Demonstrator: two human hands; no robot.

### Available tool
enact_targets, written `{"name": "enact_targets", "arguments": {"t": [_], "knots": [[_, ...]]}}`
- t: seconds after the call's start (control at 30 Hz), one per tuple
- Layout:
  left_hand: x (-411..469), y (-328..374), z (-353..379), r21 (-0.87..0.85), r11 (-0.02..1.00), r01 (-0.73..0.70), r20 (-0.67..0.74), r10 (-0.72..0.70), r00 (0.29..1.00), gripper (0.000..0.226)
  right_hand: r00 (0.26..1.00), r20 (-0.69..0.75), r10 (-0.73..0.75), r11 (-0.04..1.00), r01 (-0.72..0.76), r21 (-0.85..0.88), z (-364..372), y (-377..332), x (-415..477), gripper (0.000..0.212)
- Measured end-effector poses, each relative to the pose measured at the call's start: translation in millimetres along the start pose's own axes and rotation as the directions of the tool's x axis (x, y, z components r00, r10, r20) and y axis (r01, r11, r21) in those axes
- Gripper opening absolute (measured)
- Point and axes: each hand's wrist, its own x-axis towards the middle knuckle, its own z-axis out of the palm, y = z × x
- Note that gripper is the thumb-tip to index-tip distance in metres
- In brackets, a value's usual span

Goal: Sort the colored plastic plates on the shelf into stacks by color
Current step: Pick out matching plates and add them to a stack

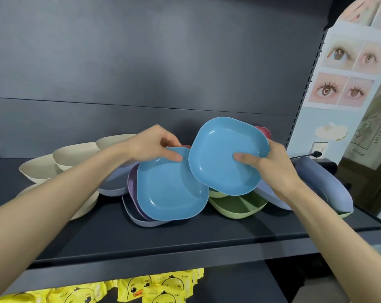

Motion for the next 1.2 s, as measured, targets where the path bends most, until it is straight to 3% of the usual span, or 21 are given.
{"name": "enact_targets", "arguments": {"t": [0.17,0.27,0.4,0.57,0.8,1.03,1.2], "knots": [[-38,-3,-16,0.006,0.996,0.084,-0.289,-0.079,0.954,0.022,1.0,0.004,-0.008,0.992,0.008,0.127,22,-4,4,0.032],[-71,-17,-26,-0.081,0.987,0.135,-0.486,-0.158,0.859,0.021,0.998,0.024,-0.06,0.987,0.056,0.153,54,-11,3,0.03],[-122,-38,-50,-0.251,0.957,0.146,-0.621,-0.275,0.734,0.016,0.995,0.072,-0.068,0.979,0.053,0.198,109,-23,-2,0.041],[-199,-62,-84,-0.399,0.909,0.118,-0.637,-0.367,0.678,0.034,0.982,0.124,-0.141,0.972,0.113,0.206,188,-46,-15,0.034],[-310,-124,-150,-0.383,0.917,0.114,-0.661,-0.359,0.659,0.025,0.967,0.18,-0.182,0.938,0.116,0.327,330,-75,-60,0.028],[-404,-199,-215,-0.388,0.901,0.193,-0.669,-0.42,0.613,0.023,0.971,0.18,-0.159,0.959,0.109,0.261,460,-99,-94,0.03],[-435,-233,-260,-0.342,0.919,0.196,-0.717,-0.39,0.578,0.023,0.963,0.195,-0.185,0.962,0.136,0.239,526,-118,-91,0.027]]}}
